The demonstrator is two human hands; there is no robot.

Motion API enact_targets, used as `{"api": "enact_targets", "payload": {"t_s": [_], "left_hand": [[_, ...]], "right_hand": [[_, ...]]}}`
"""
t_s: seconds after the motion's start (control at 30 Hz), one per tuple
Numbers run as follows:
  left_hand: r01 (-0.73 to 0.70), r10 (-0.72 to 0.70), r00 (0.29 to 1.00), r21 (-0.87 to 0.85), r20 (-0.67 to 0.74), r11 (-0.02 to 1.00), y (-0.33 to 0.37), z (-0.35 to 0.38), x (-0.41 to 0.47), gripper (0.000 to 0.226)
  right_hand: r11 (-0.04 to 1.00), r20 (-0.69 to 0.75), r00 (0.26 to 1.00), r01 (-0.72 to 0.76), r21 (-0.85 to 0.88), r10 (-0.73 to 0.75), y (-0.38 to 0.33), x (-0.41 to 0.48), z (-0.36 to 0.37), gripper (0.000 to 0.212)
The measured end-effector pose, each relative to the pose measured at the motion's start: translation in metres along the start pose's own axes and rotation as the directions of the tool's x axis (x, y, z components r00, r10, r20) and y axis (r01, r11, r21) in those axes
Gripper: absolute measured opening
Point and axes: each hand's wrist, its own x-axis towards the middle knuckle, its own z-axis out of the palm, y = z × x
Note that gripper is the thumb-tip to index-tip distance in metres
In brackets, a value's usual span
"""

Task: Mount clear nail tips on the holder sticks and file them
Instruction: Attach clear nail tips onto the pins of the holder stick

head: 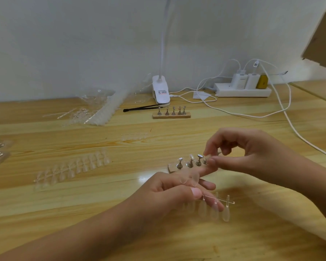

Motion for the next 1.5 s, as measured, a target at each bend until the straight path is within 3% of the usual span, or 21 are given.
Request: {"api": "enact_targets", "payload": {"t_s": [0.13, 0.5, 0.57, 0.63, 0.73, 0.87, 1.03, 1.2, 1.37, 1.5], "left_hand": [[0.012, -0.014, 0.999, 0.058, 0.038, 0.998, 0.003, 0.002, 0.000, 0.030], [0.004, -0.009, 0.999, 0.116, 0.043, 0.993, 0.002, 0.002, -0.001, 0.030], [-0.013, 0.009, 0.999, 0.104, 0.033, 0.994, 0.002, 0.002, 0.000, 0.030], [-0.038, 0.039, 0.999, 0.059, -0.004, 0.998, 0.001, 0.001, 0.000, 0.029], [-0.031, 0.027, 0.997, -0.067, -0.066, 0.997, 0.000, -0.002, 0.002, 0.027], [0.003, -0.016, 0.998, -0.200, -0.062, 0.980, 0.003, -0.003, 0.002, 0.025], [0.143, -0.211, 0.939, -0.253, -0.270, 0.957, 0.002, -0.001, 0.000, 0.038], [0.089, -0.194, 0.951, -0.389, -0.240, 0.917, 0.008, 0.002, 0.004, 0.027], [0.016, -0.082, 0.985, -0.390, -0.152, 0.921, 0.005, -0.005, 0.002, 0.025], [0.006, -0.070, 0.988, -0.419, -0.136, 0.908, 0.003, -0.007, 0.003, 0.024]], "right_hand": [[1.000, -0.186, 0.982, 0.021, -0.009, -0.022, 0.004, 0.002, 0.006, 0.024], [0.967, -0.284, 0.944, 0.100, -0.236, -0.167, 0.016, 0.005, 0.019, 0.024], [0.989, -0.301, 0.947, 0.075, -0.130, -0.111, 0.015, 0.004, 0.020, 0.022], [0.993, -0.315, 0.949, 0.047, 0.104, -0.012, 0.012, 0.004, 0.020, 0.019], [0.976, -0.253, 0.967, 0.061, 0.210, -0.006, 0.006, 0.004, 0.018, 0.020], [0.989, -0.130, 0.990, 0.062, 0.132, -0.045, 0.002, 0.002, 0.017, 0.023], [0.991, -0.043, 0.992, 0.115, -0.063, -0.117, 0.002, 0.001, 0.013, 0.019], [0.980, -0.057, 0.990, 0.118, -0.161, -0.128, 0.001, 0.000, 0.011, 0.022], [0.995, 0.010, 0.996, 0.094, -0.043, -0.093, -0.002, -0.003, 0.004, 0.015], [0.998, 0.059, 0.996, 0.069, 0.011, -0.069, -0.003, -0.002, 0.000, 0.026]]}}
